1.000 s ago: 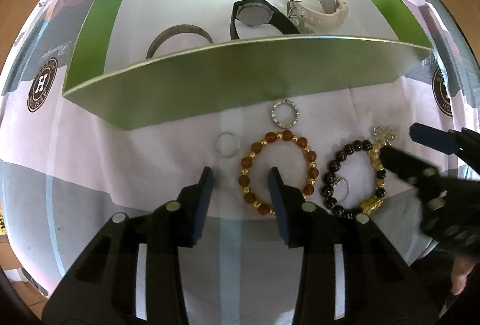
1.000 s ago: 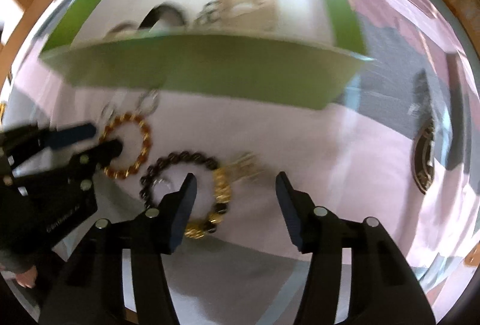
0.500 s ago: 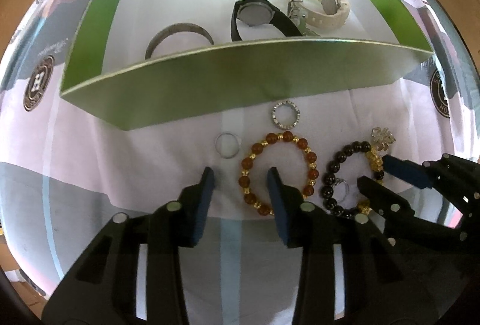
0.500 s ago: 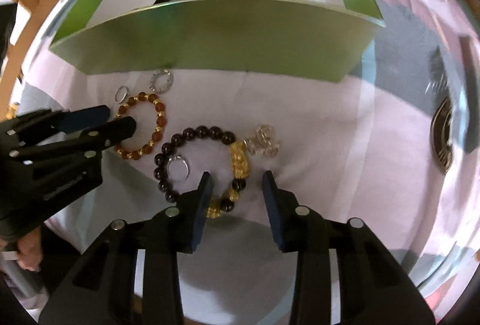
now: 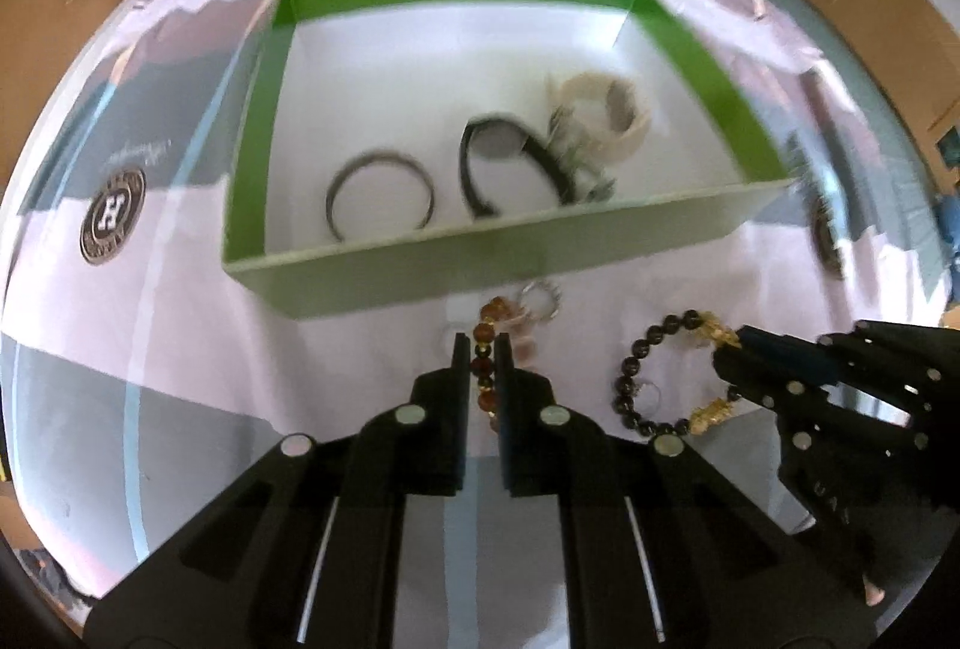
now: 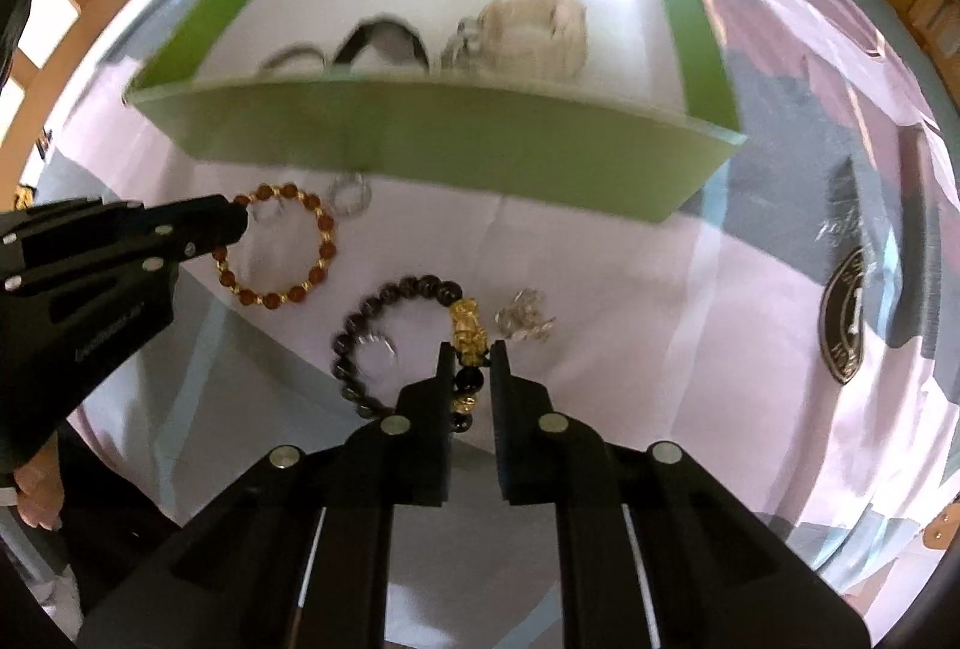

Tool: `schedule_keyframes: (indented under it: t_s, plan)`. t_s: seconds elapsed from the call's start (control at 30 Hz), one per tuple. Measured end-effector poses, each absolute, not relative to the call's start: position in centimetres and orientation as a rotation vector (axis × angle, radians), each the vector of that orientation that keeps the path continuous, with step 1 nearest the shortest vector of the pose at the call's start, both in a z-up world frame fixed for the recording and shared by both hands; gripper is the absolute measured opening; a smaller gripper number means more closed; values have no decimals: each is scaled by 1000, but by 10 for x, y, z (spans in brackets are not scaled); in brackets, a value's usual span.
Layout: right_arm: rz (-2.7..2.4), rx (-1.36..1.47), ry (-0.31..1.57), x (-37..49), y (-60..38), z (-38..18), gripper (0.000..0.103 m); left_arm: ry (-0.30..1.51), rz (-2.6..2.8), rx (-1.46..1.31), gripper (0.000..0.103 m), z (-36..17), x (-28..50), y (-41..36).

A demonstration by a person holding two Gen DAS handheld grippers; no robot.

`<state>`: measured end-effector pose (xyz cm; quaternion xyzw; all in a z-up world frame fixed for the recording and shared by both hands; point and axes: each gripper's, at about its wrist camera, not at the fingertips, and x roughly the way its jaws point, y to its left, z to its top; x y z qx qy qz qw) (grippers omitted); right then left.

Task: Organize jewelry
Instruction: 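Close the left tool on the orange bead bracelet while the right tool grasps the black bead bracelet, then carry both bead bracelets into the green box and open both tools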

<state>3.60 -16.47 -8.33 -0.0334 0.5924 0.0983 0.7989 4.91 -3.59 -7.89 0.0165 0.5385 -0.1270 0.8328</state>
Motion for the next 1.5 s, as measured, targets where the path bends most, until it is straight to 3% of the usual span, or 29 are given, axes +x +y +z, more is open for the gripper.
schedule_keyframes:
  t_s: [0.2,0.6,1.2,1.27,1.33,1.5]
  plan:
    - [254,-16,1171,37,-173,-51,11,1081,-302,16,7,-56,49,-29]
    - [367,104,1108,21,-169,-33,11,1089,-315,12,7,-64,49,-35]
    - [319,26,1071,30,-157,-29,8,1077,-317,-6,7,-62,51,-37]
    - [306,22,1112,36,-156,-41,16,1103,-311,-15,7,-68,53,-37]
    - [269,14,1151,44,-157,-57,31,1115,-306,-18,7,-72,54,-36]
    - [193,37,1245,68,-170,-89,33,1122,-305,-12,7,-74,53,-36]
